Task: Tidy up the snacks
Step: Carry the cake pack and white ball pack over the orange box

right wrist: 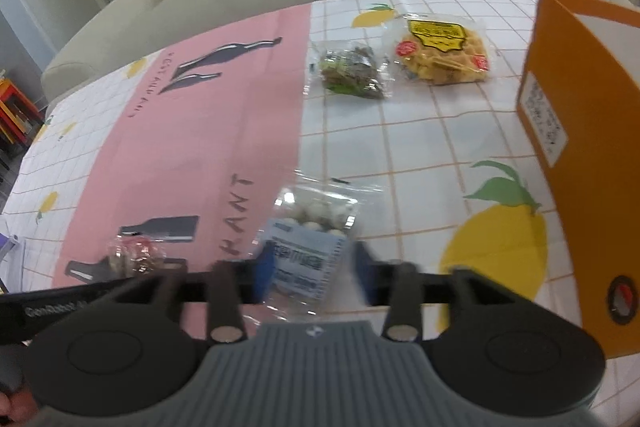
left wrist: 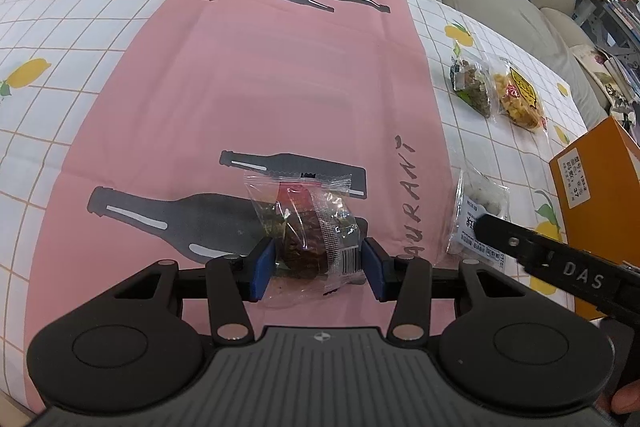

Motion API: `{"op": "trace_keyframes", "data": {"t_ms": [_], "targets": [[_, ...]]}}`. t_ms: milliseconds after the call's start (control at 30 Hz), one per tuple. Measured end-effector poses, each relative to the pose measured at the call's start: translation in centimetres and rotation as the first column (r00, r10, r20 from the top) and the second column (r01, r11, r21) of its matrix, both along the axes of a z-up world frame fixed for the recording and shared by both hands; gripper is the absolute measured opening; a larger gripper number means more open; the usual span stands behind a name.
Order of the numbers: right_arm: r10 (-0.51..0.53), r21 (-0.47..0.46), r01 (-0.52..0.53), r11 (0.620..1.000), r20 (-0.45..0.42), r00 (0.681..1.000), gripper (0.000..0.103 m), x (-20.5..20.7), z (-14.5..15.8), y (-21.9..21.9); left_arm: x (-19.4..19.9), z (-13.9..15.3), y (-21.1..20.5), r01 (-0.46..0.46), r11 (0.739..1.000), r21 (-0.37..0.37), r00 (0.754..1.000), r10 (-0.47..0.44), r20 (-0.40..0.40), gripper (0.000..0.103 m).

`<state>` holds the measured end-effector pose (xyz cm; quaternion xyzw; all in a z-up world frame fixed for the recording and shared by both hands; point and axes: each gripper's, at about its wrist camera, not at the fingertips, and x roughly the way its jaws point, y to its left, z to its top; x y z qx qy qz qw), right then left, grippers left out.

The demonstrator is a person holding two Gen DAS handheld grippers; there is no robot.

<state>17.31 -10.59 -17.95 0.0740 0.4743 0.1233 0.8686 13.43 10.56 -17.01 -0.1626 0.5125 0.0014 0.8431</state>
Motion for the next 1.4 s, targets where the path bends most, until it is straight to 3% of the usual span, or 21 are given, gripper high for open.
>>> {"op": "trace_keyframes", "data": {"t_ms": [133,200,433,500,733,867,1033,1400], "targets": [[-0.031,0.003,0.031,1.0,-0.028,0.999,0.081,0.8,-0.5,1.3,0.0,0.0,0.1,-0.002,1.0,-0.003,1.0,0.002,0.0,0.053],[-0.061,-0.005,0.06,0.998,-0.047,0.997,0.082,1.5,-1.0,1.9,0.0,-0.1,0.1,-0.003,1.0,-0.002,1.0,0.003,0.0,0.053],[0.006,-0.129,-0.006,0.992,-0.003,1.0,0.076,1.4,-1.7,3.5,0.1,-0.2,0.1,0.008,1.0,0.016,1.0,-0.008,0.005,0.056],[0.017,-0.152,-0.014,0.988,0.014,1.0,0.069,1.0,-1.7,3.4,0.2,-0.2,0.0,0.014,0.999,0.031,1.0,-0.014,0.009,0.06],[0.044,-0.109,-0.043,0.993,0.011,0.999,0.062,0.2,-1.4,2.0,0.5,-0.3,-0.5,0.013,0.998,0.061,1.0,-0.014,0.025,0.063],[0.041,-0.061,-0.041,0.997,-0.008,0.999,0.061,-0.3,-1.2,1.2,0.5,-0.2,-0.5,0.01,0.998,0.064,0.999,-0.012,0.032,0.053],[0.017,-0.009,-0.018,1.0,-0.015,1.0,0.06,-1.1,-0.4,0.3,0.0,0.6,-0.9,0.006,0.998,0.057,0.999,-0.009,0.041,0.049],[-0.001,0.096,-0.011,0.995,0.123,0.992,0.059,-3.1,6.8,-3.9,-0.6,7.2,-4.6,0.072,0.997,-0.036,0.988,-0.067,0.143,0.049]]}}
